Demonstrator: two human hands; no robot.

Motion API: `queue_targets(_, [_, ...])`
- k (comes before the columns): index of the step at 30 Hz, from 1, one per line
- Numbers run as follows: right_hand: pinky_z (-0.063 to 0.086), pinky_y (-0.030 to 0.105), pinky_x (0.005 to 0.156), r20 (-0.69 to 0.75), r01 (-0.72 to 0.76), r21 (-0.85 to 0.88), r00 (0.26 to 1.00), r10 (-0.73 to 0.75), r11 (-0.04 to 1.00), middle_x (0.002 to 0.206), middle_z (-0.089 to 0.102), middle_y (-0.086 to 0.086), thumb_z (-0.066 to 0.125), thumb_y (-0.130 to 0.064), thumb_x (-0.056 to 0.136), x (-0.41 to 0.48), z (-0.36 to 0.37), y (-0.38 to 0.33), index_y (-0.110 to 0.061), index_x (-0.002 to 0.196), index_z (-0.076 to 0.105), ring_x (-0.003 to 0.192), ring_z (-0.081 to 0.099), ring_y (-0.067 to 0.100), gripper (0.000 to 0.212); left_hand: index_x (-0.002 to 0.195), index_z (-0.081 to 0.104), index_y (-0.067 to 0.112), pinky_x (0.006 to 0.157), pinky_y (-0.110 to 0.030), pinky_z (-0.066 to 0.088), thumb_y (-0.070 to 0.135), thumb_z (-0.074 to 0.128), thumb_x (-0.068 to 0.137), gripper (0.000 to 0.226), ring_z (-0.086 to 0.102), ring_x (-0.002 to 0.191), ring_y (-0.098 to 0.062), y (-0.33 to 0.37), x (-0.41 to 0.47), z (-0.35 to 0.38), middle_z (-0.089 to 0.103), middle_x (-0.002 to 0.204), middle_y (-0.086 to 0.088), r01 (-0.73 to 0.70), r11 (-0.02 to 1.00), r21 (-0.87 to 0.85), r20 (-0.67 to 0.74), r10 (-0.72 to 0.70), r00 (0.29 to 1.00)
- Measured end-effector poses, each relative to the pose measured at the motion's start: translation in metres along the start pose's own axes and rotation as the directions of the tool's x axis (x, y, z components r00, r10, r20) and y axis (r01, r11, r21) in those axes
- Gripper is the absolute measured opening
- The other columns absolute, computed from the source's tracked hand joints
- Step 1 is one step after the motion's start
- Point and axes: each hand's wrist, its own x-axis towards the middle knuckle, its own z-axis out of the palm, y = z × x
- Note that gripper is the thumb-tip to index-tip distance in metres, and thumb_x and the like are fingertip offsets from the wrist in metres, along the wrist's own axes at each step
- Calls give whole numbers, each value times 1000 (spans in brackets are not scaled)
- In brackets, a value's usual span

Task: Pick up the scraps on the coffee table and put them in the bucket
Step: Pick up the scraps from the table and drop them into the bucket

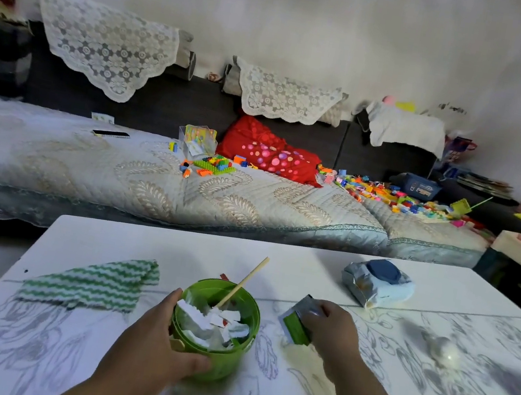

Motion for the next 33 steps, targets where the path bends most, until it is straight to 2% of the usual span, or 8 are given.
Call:
queue_targets(5, [53,42,69,166,142,189,971,-174,972,79,70,10,69,-3,78,-50,-10,-60,-16,81,70,70,62,22,13,141,25,40,88,-23,47,52,81,41,115,57,104,-1,1,-25,-2,52,125,21,-19,1000,24,19,18,1000])
queue_targets(9, [41,31,62,397,336,-157,883,-252,929,70,55,8,65,-15,83,-80,20,-88,-3,77,65,65,48,17,13,142,23,39,87,-22,46,50,82,44,115,55,106,-2,0,-41,-7,52,127,19,-15,999,41,24,14,1000])
queue_targets(12, [35,30,58,565,445,-356,803,-190,822,69,49,5,54,-19,89,-98,48,-101,-12,68,52,68,43,19,22,143,23,36,86,-21,45,47,82,50,111,54,107,-3,-1,-50,-10,50,125,22,-19,1000,24,8,19,1000])
queue_targets(15, [43,27,69,577,523,-518,798,-175,677,89,64,5,61,-26,85,-106,66,-107,-17,90,66,89,58,25,11,135,30,40,75,-14,42,38,83,57,94,53,94,6,1,-57,-12,49,102,32,-48,999,17,1,48,999])
queue_targets(17, [47,30,80,530,501,-622,835,-148,602,108,67,6,65,-27,81,-106,75,-103,-17,108,66,104,61,26,29,134,31,40,78,-17,43,40,83,57,93,54,97,1,2,-60,-13,50,101,28,-47,999,19,-1,47,999])
queue_targets(22, [49,33,84,473,479,-805,874,-108,349,115,65,9,59,-11,82,-108,87,-87,-12,110,65,108,62,28,29,135,31,40,76,-16,40,41,83,56,95,53,99,0,1,-62,-13,48,102,30,-58,998,27,-8,58,998])
queue_targets(29, [49,33,86,384,417,-647,901,-200,638,120,62,0,76,-36,72,-108,63,-101,-29,124,58,111,59,22,55,132,33,40,70,-14,39,39,83,59,88,53,95,0,4,-60,-12,45,95,31,-70,997,38,-29,72,997])
queue_targets(33, [50,29,86,290,388,-531,918,-269,753,119,66,-4,76,-42,72,-106,41,-103,-28,118,63,105,62,15,49,137,30,37,73,-14,40,40,82,60,93,53,98,-1,4,-57,-11,44,102,31,-74,996,48,-29,76,997])
